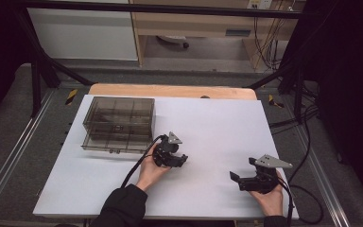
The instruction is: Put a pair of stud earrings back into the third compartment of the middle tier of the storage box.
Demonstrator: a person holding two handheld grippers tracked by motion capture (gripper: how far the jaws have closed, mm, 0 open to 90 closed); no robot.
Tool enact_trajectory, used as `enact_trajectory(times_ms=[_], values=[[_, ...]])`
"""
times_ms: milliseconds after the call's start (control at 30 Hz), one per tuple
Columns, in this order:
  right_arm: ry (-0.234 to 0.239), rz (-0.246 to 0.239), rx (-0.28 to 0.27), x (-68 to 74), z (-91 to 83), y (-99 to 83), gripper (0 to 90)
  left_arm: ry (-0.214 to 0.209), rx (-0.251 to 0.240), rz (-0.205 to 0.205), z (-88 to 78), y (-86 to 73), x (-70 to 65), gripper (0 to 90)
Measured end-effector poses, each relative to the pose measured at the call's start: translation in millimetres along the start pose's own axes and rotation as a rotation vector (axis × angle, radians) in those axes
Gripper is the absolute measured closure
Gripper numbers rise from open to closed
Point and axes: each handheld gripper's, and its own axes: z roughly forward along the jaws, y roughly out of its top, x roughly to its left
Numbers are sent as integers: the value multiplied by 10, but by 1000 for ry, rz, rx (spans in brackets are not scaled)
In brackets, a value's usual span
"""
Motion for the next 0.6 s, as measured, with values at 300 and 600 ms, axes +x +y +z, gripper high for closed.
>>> enact_trajectory(times_ms=[300, 600], values=[[0, 0, 3, -1, 0, -1, 7, 2, -7, 5, 63, -34, -21, 657], [0, 0, 3, -1, 2, -1, 7, 19, -22, 3, 77, -52, -33, 786]])
